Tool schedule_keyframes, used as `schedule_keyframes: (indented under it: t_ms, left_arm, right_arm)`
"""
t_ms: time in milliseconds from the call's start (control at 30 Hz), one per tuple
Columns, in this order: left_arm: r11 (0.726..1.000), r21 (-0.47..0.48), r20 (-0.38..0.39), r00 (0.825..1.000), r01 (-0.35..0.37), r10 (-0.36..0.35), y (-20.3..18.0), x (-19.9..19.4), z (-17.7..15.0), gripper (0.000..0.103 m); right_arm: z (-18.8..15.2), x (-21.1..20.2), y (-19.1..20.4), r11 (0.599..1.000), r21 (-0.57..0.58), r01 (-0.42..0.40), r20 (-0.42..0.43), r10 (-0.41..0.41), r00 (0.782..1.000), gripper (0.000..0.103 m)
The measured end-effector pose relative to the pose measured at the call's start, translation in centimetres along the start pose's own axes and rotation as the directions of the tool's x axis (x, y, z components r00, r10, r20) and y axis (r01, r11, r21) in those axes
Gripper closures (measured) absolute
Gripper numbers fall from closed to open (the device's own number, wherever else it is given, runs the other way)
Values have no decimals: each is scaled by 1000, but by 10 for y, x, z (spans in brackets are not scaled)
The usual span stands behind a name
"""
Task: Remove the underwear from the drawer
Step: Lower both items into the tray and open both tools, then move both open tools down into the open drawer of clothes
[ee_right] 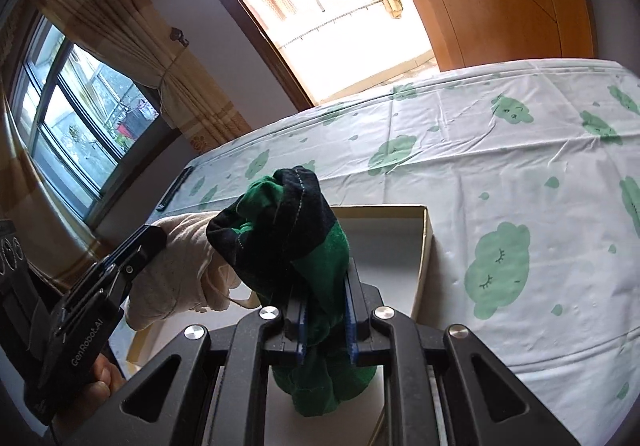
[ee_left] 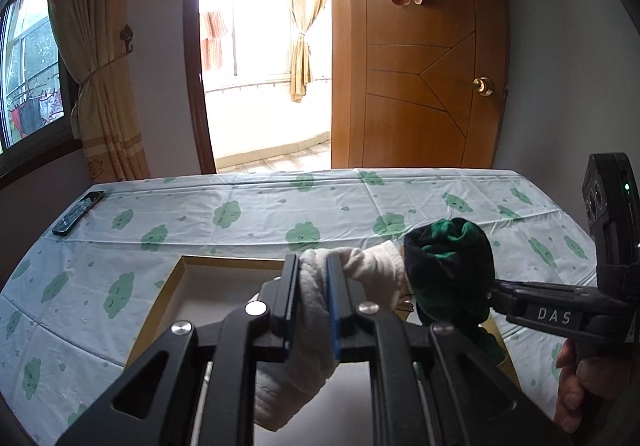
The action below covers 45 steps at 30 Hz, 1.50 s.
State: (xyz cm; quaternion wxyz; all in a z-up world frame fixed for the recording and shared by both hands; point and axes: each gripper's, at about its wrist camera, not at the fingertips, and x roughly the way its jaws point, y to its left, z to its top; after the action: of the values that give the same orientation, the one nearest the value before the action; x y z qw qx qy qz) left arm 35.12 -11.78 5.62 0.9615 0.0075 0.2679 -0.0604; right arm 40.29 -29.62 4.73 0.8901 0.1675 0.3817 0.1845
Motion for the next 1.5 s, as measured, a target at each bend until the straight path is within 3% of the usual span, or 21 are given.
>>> schedule_keyframes:
  t_ms: [200, 300, 367, 400, 433, 467, 533, 600, 767, 1000, 1300, 1500]
  left_arm:
    - [998, -61, -52, 999, 3, -6, 3, 23, 0, 91]
    - [999, -40, -87, 996, 17, -20, -4, 34, 2, 88]
    - [999, -15, -121, 991, 47, -49, -11, 41, 1, 83]
    - [999, -5, -120, 992, 47, -47, -13, 40, 0, 82]
    - [999, 6, -116, 992, 51, -50, -16, 38, 1, 71]
    - [998, 17, -118, 991, 66, -63, -18, 36, 0, 50]
    - [997, 23, -88, 994, 72, -70, -19, 24, 0, 30]
    - [996, 18, -47, 995, 89, -88, -16, 8, -1, 29]
    - [995, -3, 13, 995, 96, -96, -3, -31, -6, 26]
    - [993, -30, 74, 991, 116, -113, 19, -91, -35, 15]
    - [988, -9, 95, 984, 155, -153, 26, -154, -90, 7]
    - [994, 40, 72, 992, 103, -106, 26, -171, -142, 4]
  right_arm:
    - [8, 13, -3, 994, -34, 108, 7, -108, 994, 86]
    - [7, 14, -5, 989, -33, 143, 21, -143, 990, 86]
    - [7, 14, -6, 987, -32, 155, 17, -154, 988, 82]
    - [7, 14, -7, 984, -35, 172, 14, -172, 985, 75]
    - [7, 14, -7, 982, -39, 184, 20, -184, 983, 68]
    - [7, 12, -7, 985, -41, 170, 26, -169, 985, 66]
    - [4, 4, -3, 982, -56, 182, 37, -180, 983, 49]
    - [0, -9, 1, 977, -69, 202, 79, -196, 977, 41]
    - [-20, -41, 16, 984, -100, 148, 131, -134, 982, 40]
    - [-80, -87, 35, 986, -160, 42, 162, -16, 987, 31]
    - [-161, -136, 41, 968, -251, -20, 154, 61, 986, 26]
    - [-215, -143, 47, 946, -324, -19, 119, 61, 991, 26]
